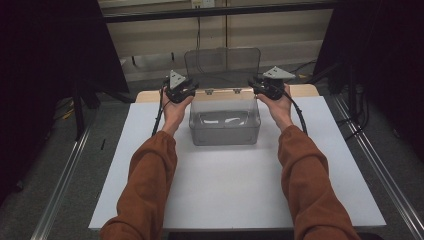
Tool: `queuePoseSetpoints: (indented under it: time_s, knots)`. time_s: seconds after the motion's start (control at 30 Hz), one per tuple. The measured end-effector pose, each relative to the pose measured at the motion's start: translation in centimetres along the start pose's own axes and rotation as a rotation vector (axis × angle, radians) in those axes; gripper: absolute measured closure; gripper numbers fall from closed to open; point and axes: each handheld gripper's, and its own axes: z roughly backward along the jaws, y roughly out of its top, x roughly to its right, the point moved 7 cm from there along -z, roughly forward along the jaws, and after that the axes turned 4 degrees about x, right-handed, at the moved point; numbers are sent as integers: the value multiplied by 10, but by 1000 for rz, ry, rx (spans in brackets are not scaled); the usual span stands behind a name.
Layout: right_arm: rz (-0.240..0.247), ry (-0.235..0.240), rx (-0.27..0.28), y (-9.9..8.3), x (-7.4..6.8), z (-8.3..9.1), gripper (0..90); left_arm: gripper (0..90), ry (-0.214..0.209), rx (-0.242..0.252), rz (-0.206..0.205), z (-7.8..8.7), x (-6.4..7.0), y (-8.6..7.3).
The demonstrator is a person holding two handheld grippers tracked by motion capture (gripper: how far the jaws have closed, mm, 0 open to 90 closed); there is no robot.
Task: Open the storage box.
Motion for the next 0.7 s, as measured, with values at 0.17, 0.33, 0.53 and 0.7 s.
queuePoseSetpoints:
  time_s: [0.17, 0.33, 0.53, 0.7]
  knots:
    - [-18, 4, -2, 0, 2, -1, 709, 669, -6, -5, 38, -1, 0, 0]
    - [-31, 5, -19, 1, 3, -2, 706, 684, -15, -56, 42, -2, -2, -5]
    - [-70, 3, -42, 3, 4, -5, 701, 702, -18, -74, 72, -3, -5, -7]
    - [-115, 16, -39, 2, 6, -7, 709, 702, -21, -90, 85, -5, -6, -6]
